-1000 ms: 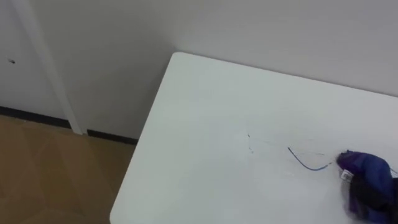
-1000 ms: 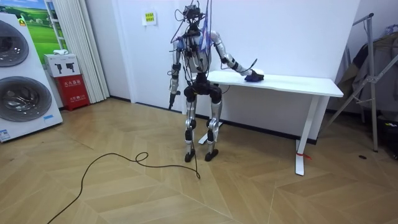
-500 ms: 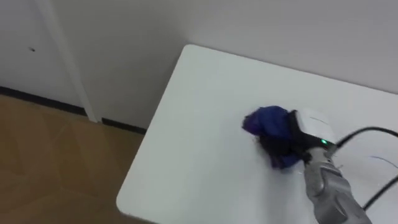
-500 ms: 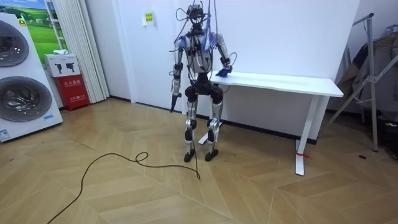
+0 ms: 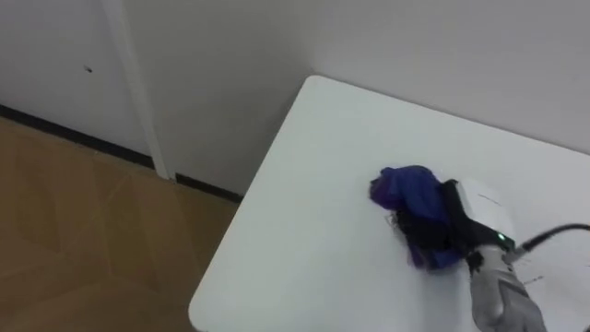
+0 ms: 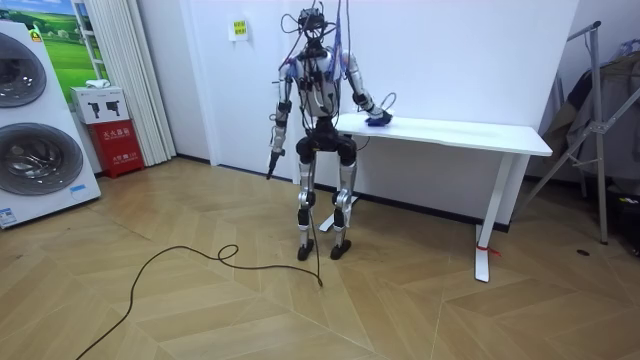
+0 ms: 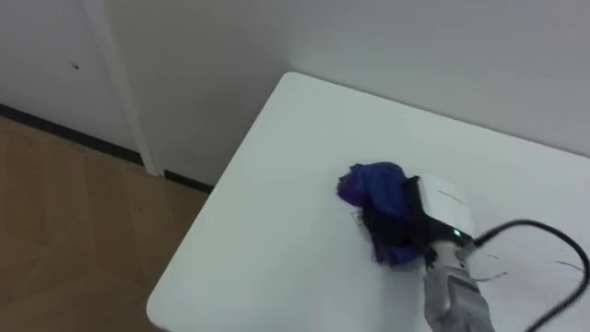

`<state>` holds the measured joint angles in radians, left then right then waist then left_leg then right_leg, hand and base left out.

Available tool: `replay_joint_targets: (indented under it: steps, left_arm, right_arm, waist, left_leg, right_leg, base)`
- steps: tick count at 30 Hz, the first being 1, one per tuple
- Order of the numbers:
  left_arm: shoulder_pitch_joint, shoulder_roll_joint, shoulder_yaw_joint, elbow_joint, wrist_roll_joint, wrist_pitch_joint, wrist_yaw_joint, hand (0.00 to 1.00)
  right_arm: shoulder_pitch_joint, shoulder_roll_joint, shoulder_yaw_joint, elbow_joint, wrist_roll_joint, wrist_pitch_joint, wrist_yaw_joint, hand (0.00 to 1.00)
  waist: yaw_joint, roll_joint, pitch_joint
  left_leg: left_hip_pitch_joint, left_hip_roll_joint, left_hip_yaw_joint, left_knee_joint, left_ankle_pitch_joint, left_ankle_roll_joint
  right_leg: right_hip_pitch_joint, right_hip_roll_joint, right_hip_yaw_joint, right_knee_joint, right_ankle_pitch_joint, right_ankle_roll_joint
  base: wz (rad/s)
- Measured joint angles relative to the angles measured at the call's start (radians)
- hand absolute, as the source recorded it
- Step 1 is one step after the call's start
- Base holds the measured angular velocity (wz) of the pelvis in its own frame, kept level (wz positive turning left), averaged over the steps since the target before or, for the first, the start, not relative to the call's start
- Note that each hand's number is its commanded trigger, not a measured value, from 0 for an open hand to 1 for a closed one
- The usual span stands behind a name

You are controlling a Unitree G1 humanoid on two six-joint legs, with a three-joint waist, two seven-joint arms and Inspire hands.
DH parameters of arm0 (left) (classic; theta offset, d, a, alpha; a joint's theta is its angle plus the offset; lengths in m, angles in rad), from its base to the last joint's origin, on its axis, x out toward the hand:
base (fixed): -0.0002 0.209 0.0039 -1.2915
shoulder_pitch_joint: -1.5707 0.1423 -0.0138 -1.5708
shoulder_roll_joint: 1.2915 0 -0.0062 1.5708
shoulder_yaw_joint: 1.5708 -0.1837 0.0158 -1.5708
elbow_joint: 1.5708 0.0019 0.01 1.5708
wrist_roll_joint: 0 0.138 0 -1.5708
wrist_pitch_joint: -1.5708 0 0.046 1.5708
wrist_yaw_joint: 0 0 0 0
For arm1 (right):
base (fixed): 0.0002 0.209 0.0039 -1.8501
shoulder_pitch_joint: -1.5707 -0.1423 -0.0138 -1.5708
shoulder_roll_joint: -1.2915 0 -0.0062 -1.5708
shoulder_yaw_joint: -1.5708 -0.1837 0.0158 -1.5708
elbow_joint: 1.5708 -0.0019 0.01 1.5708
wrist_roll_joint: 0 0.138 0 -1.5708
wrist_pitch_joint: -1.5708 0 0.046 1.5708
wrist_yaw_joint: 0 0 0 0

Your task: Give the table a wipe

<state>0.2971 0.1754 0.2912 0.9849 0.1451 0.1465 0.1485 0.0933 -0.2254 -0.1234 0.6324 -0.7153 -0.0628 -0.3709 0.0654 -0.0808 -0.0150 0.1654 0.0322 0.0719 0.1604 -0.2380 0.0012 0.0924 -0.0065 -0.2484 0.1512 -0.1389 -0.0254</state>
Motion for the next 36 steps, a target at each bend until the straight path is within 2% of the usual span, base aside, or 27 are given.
replay_joint_targets:
  steps: [3,5,8,11,13,14,15,16,17,19,20,21,22,25,26,28,30,32,33,34,36]
  left_arm:
    - [-0.006,0.000,0.024,-0.023,0.006,-0.005,0.000,0.00]
    - [-0.009,0.003,0.020,-0.024,0.001,-0.015,0.001,0.00]
    - [-0.018,-0.005,0.012,-0.029,-0.013,-0.022,0.001,0.00]
    - [-0.026,-0.010,-0.022,-0.012,-0.055,-0.020,0.002,0.00]
    - [-0.043,-0.013,-0.041,-0.001,-0.057,-0.020,0.002,0.00]
    - [-0.057,-0.014,-0.043,0.011,-0.057,-0.020,0.001,0.00]
    - [-0.083,-0.013,-0.059,0.038,-0.056,-0.016,0.002,0.00]
    - [-0.094,-0.014,-0.067,0.055,-0.055,-0.016,0.002,0.00]
    - [-0.123,-0.014,-0.095,0.081,-0.056,-0.011,0.002,0.00]
    - [-0.137,-0.015,-0.150,0.101,-0.054,-0.009,0.001,0.00]
    - [-0.133,-0.015,-0.151,0.102,-0.053,-0.008,0.001,0.00]
    - [-0.123,-0.014,-0.146,0.101,-0.045,0.000,0.001,0.00]
    - [-0.102,-0.015,-0.134,0.095,-0.039,0.007,0.000,0.00]
    - [-0.045,-0.015,-0.124,0.089,-0.039,0.020,0.000,0.00]
    - [-0.021,-0.016,-0.116,0.081,-0.044,0.026,0.000,0.00]
    - [0.016,-0.022,-0.063,0.067,-0.042,0.029,-0.002,0.00]
    - [0.029,-0.014,-0.041,0.051,-0.028,0.029,0.000,0.00]
    - [0.024,0.000,-0.016,0.049,-0.015,0.027,0.000,0.00]
    - [0.021,0.004,0.008,0.037,0.002,0.025,0.001,0.00]
    - [0.018,0.005,0.015,0.026,0.009,0.022,0.001,0.00]
    - [-0.004,0.007,0.022,-0.011,0.020,-0.003,0.004,0.00]
  right_arm:
    - [0.017,-0.016,-0.118,0.089,0.064,-0.006,-0.029,1.00]
    - [0.018,-0.029,-0.155,0.124,0.110,-0.006,-0.033,1.00]
    - [-0.003,-0.035,-0.152,0.128,0.141,0.005,-0.030,1.00]
    - [-0.048,-0.032,-0.094,0.070,0.116,0.094,0.005,1.00]
    - [-0.120,-0.010,-0.014,0.002,0.050,0.187,0.063,1.00]
    - [-0.138,-0.003,0.017,-0.027,0.028,0.208,0.082,1.00]
    - [-0.181,0.010,0.102,-0.091,-0.002,0.238,0.118,1.00]
    - [-0.213,0.018,0.150,-0.117,-0.017,0.242,0.136,1.00]
    - [-0.282,0.029,0.238,-0.156,-0.042,0.242,0.173,1.00]
    - [-0.390,0.049,0.337,-0.191,-0.075,0.209,0.225,1.00]
    - [-0.405,0.055,0.344,-0.196,-0.078,0.202,0.234,1.00]
    - [-0.423,0.064,0.344,-0.197,-0.081,0.193,0.244,1.00]
    - [-0.424,0.065,0.343,-0.195,-0.086,0.192,0.248,1.00]
    - [-0.363,0.050,0.332,-0.175,-0.082,0.182,0.250,1.00]
    - [-0.318,0.036,0.329,-0.144,-0.075,0.175,0.249,1.00]
    - [-0.188,0.032,0.240,-0.132,-0.052,0.085,0.190,1.00]
    - [-0.129,0.032,0.173,-0.112,-0.049,0.042,0.135,1.00]
    - [-0.081,0.032,0.097,-0.069,-0.036,0.015,0.077,1.00]
    - [-0.055,0.030,0.044,-0.031,-0.023,-0.002,0.046,1.00]
    - [-0.046,0.028,0.018,-0.011,-0.014,-0.008,0.033,1.00]
    - [-0.020,0.012,-0.057,0.039,0.024,-0.010,-0.007,1.00]
  waist:
    - [-0.035,0.001,-0.0016]
    - [-0.036,0.003,-0.0027]
    - [-0.031,0.004,-0.0030]
    - [-0.007,0.009,-0.0023]
    - [0.036,0.013,0.0002]
    - [0.051,0.013,0.0021]
    - [0.081,0.017,0.0065]
    - [0.090,0.019,0.0081]
    - [0.104,0.024,0.0192]
    - [0.139,0.031,0.0232]
    - [0.146,0.029,0.0219]
    - [0.172,0.026,0.0198]
    - [0.184,0.025,0.0196]
    - [0.176,0.020,0.0171]
    - [0.167,0.017,0.0168]
    - [0.117,0.014,0.0150]
    - [0.064,0.016,0.0163]
    - [0.033,0.012,0.0139]
    - [0.014,0.011,0.0102]
    - [0.006,0.010,0.0093]
    - [-0.013,0.010,0.0013]
  left_leg:
    - [0.004,0.001,0.003,0.001,-0.007,0.013]
    - [0.006,0.002,0.005,-0.001,-0.009,0.018]
    - [0.005,0.003,0.008,-0.002,-0.010,0.019]
    - [0.002,0.005,0.016,-0.001,-0.009,0.020]
    - [-0.002,0.008,0.024,0.000,-0.009,0.020]
    - [-0.004,0.008,0.026,0.000,-0.009,0.019]
    - [-0.009,0.008,0.035,-0.001,-0.007,0.016]
    - [-0.015,0.010,0.035,-0.001,-0.005,0.013]
    - [-0.023,0.011,0.032,-0.002,-0.001,0.007]
    - [-0.035,0.013,0.018,0.000,0.003,0.002]
    - [-0.036,0.013,0.007,0.000,0.004,0.001]
    - [-0.038,0.014,0.003,-0.002,0.006,0.001]
    - [-0.041,0.016,0.000,0.000,0.006,0.000]
    - [-0.043,0.013,-0.012,0.005,0.006,-0.001]
    - [-0.040,0.010,-0.022,0.005,0.006,-0.001]
    - [-0.036,0.006,-0.021,0.005,0.006,-0.001]
    - [-0.031,0.004,-0.020,0.004,0.006,0.000]
    - [-0.014,0.004,-0.013,0.002,0.006,0.000]
    - [-0.003,0.005,0.003,0.002,0.006,0.000]
    - [0.001,0.005,0.010,0.002,0.006,0.000]
    - [0.003,0.002,0.011,0.001,0.006,0.001]
  right_leg:
    - [0.011,-0.002,-0.010,0.005,-0.001,0.004]
    - [0.010,-0.002,-0.009,0.011,0.000,0.004]
    - [0.001,0.000,-0.002,0.021,0.000,0.002]
    - [-0.020,0.009,0.014,0.033,0.005,-0.006]
    - [-0.043,0.020,0.044,0.042,0.013,-0.018]
    - [-0.050,0.025,0.052,0.046,0.015,-0.021]
    - [-0.068,0.027,0.057,0.055,0.018,-0.026]
    - [-0.075,0.028,0.057,0.054,0.020,-0.030]
    - [-0.082,0.030,0.053,0.053,0.023,-0.034]
    - [-0.090,0.040,0.051,0.047,0.023,-0.038]
    - [-0.089,0.039,0.048,0.042,0.022,-0.038]
    - [-0.086,0.040,0.039,0.032,0.021,-0.037]
    - [-0.077,0.033,0.025,0.022,0.021,-0.037]
    - [-0.065,0.023,-0.006,0.014,0.017,-0.031]
    - [-0.055,0.020,-0.007,0.007,0.015,-0.028]
    - [-0.031,0.007,-0.008,-0.007,0.006,-0.012]
    - [-0.018,0.005,-0.002,-0.015,0.008,-0.010]
    - [-0.003,0.005,0.001,-0.017,0.008,-0.009]
    - [0.008,0.005,0.004,-0.017,0.008,-0.009]
    - [0.012,0.005,0.007,-0.016,0.008,-0.009]
    - [0.015,0.005,0.027,-0.014,0.008,-0.007]
  base:
    - [0.11]
    - [-0.04]
    - [-0.11]
    - [-0.34]
    - [-0.56]
    - [-0.49]
    - [-0.33]
    - [-0.21]
    - [0.00]
    - [0.23]
    - [0.36]
    - [0.33]
    - [0.35]
    - [0.44]
    - [0.44]
    - [0.44]
    - [0.19]
    - [-0.07]
    - [-0.16]
    - [-0.20]
    - [-0.27]
